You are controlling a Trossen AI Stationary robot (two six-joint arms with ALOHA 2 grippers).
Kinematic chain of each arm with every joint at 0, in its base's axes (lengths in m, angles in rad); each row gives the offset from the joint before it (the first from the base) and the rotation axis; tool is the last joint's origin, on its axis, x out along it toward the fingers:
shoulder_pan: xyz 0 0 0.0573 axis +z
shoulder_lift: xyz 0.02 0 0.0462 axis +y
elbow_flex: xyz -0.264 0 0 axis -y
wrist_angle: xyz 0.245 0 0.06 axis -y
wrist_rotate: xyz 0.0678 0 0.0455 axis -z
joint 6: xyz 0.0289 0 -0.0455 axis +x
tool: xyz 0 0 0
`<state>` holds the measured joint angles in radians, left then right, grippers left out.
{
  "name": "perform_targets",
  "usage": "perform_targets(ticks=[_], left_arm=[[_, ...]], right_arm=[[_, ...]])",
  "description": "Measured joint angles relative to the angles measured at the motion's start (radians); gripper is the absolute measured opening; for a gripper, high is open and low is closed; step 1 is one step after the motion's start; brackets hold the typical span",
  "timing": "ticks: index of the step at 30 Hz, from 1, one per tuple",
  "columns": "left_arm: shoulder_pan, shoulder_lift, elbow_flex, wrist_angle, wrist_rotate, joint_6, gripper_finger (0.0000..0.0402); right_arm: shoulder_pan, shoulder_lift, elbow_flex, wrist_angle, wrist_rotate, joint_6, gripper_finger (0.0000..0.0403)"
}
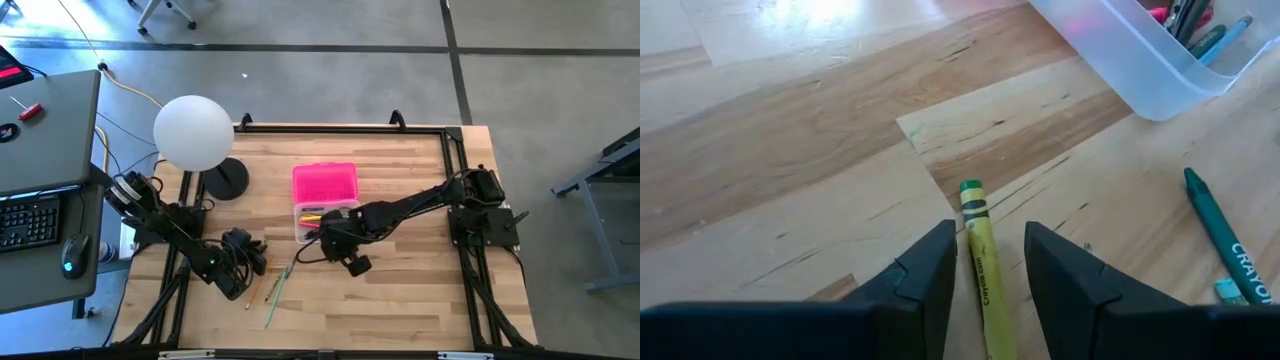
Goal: Pick & place school supplies into a supply box
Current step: Put the top green crayon into the pink supply box
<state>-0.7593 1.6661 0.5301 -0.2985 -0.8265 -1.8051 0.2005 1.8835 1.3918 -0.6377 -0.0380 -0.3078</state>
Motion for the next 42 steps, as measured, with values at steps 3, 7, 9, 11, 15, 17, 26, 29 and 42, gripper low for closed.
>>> perform_targets(ticks=[3, 7, 9, 11, 15, 17, 26, 29, 42], left_arm=[[0.0, 0.0, 0.0, 0.0, 0.0, 0.026, 0.0159], [0.0, 0.0, 0.0, 0.001, 0.0, 0.044, 0.0159], [0.0, 0.0, 0.0, 0.003, 0.0, 0.051, 0.0159], [0.0, 0.0, 0.0, 0.006, 0.001, 0.076, 0.0159], [-0.001, 0.001, -0.001, 0.011, -0.001, 0.13, 0.0159], [-0.001, 0.001, -0.001, 0.01, 0.001, 0.142, 0.0159], [-0.003, 0.075, 0.001, 0.034, -0.06, 0.153, 0.0159], [-0.012, 0.137, 0.002, 0.084, -0.134, 0.133, 0.0159], [-0.095, 0.216, 0.0, 0.102, -0.226, 0.044, 0.0112]], right_arm=[[0.0, 0.0, 0.0, 0.0, 0.0, -0.015, 0.0021], [0.0, 0.0, 0.0, 0.0, 0.0, -0.011, 0.0021], [0.0, 0.0, 0.0, 0.001, 0.0, -0.011, 0.0021], [0.0, 0.0, 0.0, 0.011, 0.0, -0.011, 0.002], [0.0, 0.0, 0.0, 0.057, 0.0, -0.014, 0.002], [0.0, 0.0, 0.0, 0.081, 0.0, -0.015, 0.002], [0.009, 0.0, 0.0, 0.104, -0.004, -0.009, 0.0018], [0.024, 0.0, 0.0, 0.103, -0.004, -0.008, 0.0017], [0.064, 0.0, -0.22, 0.189, -0.093, -0.091, 0.0016]])
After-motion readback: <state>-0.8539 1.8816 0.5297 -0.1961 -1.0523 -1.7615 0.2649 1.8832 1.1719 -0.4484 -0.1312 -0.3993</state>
